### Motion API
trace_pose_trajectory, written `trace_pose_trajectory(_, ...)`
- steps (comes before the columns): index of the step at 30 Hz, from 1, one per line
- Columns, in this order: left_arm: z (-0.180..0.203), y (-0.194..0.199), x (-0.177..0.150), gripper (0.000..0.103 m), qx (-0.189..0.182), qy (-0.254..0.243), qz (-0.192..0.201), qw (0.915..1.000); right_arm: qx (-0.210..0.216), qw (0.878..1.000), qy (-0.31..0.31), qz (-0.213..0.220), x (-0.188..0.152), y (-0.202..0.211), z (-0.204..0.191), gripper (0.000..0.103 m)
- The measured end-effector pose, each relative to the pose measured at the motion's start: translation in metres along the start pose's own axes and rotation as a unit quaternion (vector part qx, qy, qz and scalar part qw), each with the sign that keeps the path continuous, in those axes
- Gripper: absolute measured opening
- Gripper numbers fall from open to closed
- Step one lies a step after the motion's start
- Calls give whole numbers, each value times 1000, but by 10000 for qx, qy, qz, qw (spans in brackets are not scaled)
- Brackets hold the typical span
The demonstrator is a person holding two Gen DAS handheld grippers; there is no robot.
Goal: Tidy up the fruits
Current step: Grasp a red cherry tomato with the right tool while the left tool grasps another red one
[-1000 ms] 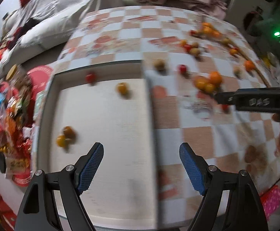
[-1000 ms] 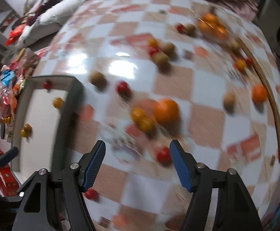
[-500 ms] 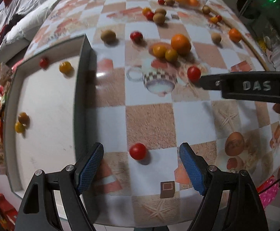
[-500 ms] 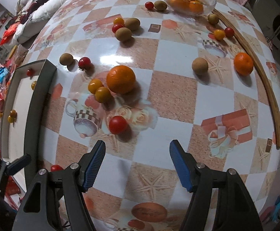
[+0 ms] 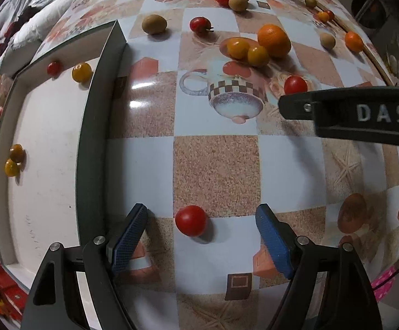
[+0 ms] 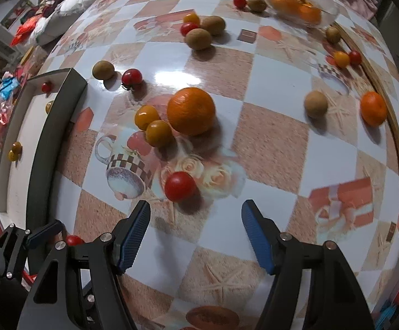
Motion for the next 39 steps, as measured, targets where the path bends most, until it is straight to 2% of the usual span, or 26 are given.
trace_pose_trajectory(6, -6, 1, -2, 82, -198, 206, 36, 9996, -143, 9994, 276, 125, 8, -3, -14, 72)
trace_pose_trajectory(7, -10, 2, -1, 81, -301, 280, 31, 9991, -164, 9993, 311, 135, 9, -3, -16, 68)
trace_pose_trajectory(8, -17, 4, -2, 75, -378, 348, 30, 9987, -184, 9991, 341, 147, 10, -4, -18, 60)
trace_pose_trajectory(12, -25, 8, -3, 61, -381, 427, -2, 9984, -225, 9986, 440, 193, 15, -4, -28, 43)
trace_pose_trajectory(14, -31, 8, -5, 46, -366, 455, -20, 9983, -247, 9985, 447, 207, 17, -4, -28, 28)
trace_pose_trajectory(15, -34, 9, -5, 39, -404, 462, -24, 9981, -243, 9985, 434, 216, 18, -5, -28, 24)
trace_pose_trajectory(16, -36, 10, -5, 28, -450, 461, -39, 9979, -211, 9987, 406, 216, 19, -5, -27, 24)
trace_pose_trajectory(17, -38, 11, -5, 23, -510, 460, -60, 9976, -141, 9991, 350, 211, 19, -4, -26, 24)
trace_pose_trajectory(21, -44, 15, -6, 23, -881, 491, -97, 9949, 83, 9995, 270, 169, 17, -2, -23, 24)
trace_pose_trajectory(25, -45, 21, -7, 23, -1094, 508, -125, 9926, 213, 9994, 214, 163, 11, 2, -21, 24)
trace_pose_trajectory(28, -52, 26, -7, 23, -1106, 429, -92, 9929, 309, 9993, 126, 167, 5, 6, -17, 24)
trace_pose_trajectory(34, -42, 31, -5, 23, -1129, 325, -31, 9931, 374, 9991, 11, 182, 0, 14, -12, 24)
trace_pose_trajectory(39, -40, 23, -4, 24, -900, 287, 27, 9955, 333, 9993, -40, 142, -3, 15, -9, 24)
Point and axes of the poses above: each gripper's, at about its wrist camera, not at the fingertips, and y roughly against the way its jaws point, z to its right, x to its top, the point moved 5 cm from there along -y, roughly the way its jaws point, and after that the axes turned 9 degrees about -z, right-handed, at the moved point
